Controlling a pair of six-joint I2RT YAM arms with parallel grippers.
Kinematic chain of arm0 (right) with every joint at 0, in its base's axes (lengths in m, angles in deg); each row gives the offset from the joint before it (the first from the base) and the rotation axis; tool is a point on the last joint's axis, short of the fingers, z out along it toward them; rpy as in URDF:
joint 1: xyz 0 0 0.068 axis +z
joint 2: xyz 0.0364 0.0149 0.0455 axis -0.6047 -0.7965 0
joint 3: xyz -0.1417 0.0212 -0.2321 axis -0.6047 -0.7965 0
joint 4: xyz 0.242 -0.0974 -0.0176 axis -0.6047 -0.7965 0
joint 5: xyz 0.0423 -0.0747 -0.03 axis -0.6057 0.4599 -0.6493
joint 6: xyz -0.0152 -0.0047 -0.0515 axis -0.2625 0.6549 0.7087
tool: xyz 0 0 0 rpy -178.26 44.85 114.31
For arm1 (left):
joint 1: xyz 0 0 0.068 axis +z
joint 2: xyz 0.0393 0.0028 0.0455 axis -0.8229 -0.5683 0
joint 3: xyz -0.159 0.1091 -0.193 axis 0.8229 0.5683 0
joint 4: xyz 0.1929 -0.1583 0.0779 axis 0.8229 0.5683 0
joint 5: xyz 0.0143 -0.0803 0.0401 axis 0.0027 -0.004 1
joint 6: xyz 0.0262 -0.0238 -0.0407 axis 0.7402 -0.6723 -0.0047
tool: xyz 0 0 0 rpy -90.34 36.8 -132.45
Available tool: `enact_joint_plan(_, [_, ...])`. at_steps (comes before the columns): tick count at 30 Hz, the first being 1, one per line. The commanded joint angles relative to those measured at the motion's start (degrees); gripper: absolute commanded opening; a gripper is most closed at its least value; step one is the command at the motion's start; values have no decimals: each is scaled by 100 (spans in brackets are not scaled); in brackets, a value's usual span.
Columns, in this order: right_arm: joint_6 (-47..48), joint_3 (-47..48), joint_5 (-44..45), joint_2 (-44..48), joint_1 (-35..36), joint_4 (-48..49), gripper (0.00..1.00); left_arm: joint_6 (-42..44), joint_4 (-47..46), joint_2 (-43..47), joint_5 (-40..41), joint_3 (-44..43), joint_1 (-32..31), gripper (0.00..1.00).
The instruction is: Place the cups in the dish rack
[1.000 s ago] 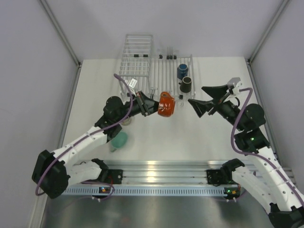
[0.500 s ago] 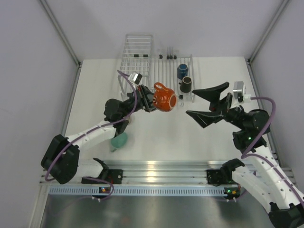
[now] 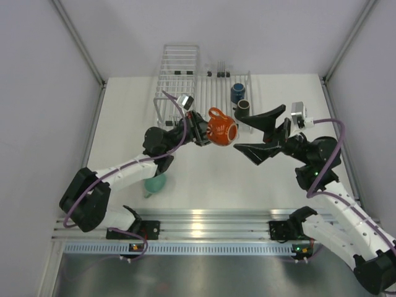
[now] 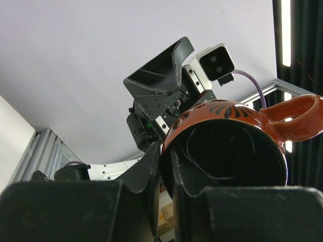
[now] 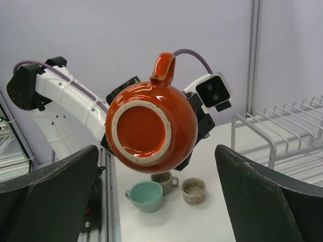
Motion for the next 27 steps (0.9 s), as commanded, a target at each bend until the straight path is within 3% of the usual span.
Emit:
enact_joint_plan(1, [195,66,158,-42,189,214,99,87,-724,41,199,-323,-85,0])
enact_joint_plan(27, [1003,672,959,-692,1349,-305,98,851,102,93,402,-393,-357,0])
